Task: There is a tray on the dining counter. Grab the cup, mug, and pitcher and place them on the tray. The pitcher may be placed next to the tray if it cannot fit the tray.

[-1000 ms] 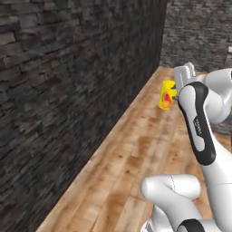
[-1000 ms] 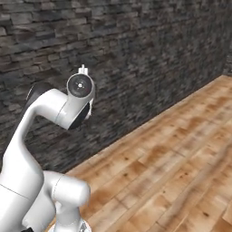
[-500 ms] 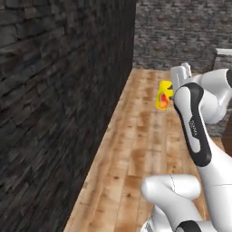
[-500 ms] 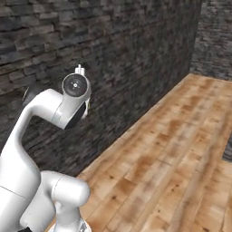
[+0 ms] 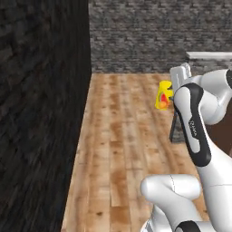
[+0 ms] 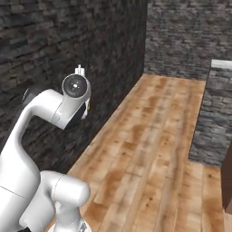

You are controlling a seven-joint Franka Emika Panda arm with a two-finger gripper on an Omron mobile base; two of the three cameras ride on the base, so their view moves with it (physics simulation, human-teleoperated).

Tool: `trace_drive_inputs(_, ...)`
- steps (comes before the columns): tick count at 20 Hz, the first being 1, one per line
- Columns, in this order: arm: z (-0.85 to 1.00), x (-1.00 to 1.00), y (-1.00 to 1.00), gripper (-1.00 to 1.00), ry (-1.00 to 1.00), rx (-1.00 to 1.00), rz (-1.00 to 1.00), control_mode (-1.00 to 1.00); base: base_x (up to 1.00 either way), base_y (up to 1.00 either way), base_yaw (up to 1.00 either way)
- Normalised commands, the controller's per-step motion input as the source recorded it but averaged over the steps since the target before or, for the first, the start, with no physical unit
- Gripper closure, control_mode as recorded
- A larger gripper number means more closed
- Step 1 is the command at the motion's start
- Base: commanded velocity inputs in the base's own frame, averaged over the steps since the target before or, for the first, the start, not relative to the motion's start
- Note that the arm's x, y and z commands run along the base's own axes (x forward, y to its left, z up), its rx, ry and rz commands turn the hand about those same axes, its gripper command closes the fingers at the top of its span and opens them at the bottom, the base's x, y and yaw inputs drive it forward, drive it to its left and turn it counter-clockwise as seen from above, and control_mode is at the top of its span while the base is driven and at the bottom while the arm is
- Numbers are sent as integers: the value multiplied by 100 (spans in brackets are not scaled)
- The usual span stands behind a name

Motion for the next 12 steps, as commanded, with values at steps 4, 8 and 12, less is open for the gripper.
trace_drive_inputs(4, 0, 0, 0, 100, 0, 0, 0, 100, 100, 6, -39)
trace_drive_inputs(8, 0, 0, 0, 100, 0, 0, 0, 100, 100, 16, -31)
trace_drive_inputs(12, 0, 0, 0, 100, 0, 0, 0, 100, 100, 35, -27)
